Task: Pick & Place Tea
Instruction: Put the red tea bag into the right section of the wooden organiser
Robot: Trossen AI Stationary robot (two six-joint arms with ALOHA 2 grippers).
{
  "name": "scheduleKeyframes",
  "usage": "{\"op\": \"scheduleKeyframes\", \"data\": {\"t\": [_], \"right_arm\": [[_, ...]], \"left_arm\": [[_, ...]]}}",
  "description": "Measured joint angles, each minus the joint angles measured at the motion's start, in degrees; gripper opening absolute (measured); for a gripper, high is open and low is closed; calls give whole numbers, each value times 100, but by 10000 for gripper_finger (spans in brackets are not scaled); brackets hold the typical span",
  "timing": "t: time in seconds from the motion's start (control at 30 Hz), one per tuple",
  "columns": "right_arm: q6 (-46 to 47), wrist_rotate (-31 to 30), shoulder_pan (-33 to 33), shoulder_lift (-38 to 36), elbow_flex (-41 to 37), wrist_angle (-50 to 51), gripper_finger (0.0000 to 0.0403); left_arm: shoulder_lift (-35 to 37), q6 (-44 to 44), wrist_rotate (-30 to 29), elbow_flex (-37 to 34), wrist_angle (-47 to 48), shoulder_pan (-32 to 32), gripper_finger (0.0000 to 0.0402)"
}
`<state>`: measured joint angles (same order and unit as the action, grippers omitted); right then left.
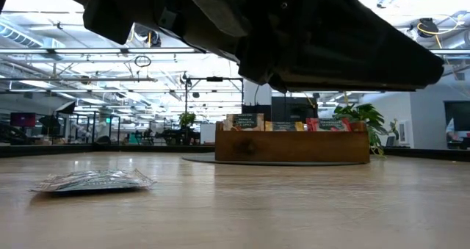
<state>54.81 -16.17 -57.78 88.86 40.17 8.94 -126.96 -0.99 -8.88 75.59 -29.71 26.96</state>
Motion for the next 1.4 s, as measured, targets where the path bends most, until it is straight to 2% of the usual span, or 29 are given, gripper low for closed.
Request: {"op": "scheduleKeyframes", "data": {"t": [0.17,0.5,0.77,0.93,1.07,1.23,1.4], "right_arm": [[-173,73,184,260,-297,-898,0],[-1343,116,843,1095,-304,-2240,0],[-2271,-345,1120,935,-291,-2469,0],[-2893,-478,983,655,-63,-2399,0],[-3018,-586,805,565,97,-2445,0],[-3062,-1124,310,570,216,-2500,0],[-2860,-1912,-363,601,205,-2433,0]], "left_arm": [[0,-2,-2,0,-4,0,47],[0,41,-4,0,-3,-4,47],[2,267,-1,0,153,-4,47],[4,269,-2,0,177,-4,47],[4,269,0,0,188,-4,47],[4,281,0,2,300,-4,47],[4,291,3,2,484,-6,47]]}}
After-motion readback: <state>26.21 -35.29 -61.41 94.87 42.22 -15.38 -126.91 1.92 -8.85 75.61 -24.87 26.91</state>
